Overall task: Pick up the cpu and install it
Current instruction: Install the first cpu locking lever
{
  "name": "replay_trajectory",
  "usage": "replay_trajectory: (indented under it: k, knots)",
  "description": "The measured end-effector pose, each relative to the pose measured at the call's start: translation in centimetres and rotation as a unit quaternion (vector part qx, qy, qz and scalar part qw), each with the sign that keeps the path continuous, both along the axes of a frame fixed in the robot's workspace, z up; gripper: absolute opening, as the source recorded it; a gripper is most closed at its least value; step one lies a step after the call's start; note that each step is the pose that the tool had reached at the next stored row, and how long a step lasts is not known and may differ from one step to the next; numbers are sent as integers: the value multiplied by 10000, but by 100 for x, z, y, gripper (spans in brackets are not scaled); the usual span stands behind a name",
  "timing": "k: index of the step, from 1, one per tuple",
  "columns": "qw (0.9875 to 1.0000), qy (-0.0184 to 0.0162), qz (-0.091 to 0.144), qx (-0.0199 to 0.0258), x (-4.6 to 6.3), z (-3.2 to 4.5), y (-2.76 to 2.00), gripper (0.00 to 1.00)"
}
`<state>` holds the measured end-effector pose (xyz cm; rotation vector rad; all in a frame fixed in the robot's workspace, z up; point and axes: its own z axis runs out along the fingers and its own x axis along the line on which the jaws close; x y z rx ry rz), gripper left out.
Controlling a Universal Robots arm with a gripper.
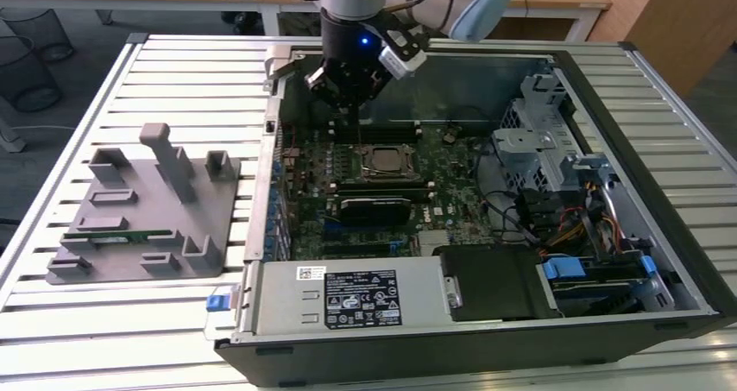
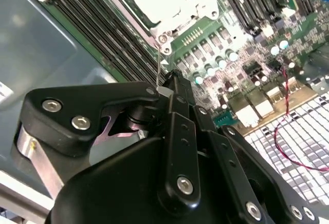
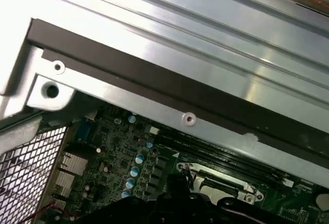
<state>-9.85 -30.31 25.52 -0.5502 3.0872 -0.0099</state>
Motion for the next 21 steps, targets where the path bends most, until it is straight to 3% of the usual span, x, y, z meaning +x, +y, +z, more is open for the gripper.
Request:
replay_trajectory:
  k: [12,16,21]
  knots:
    - [10000,0,-96,1,246,-16,0,11]
    - [9991,0,-417,0,246,-32,0,11]
    - [9968,0,-803,1,246,-62,0,11]
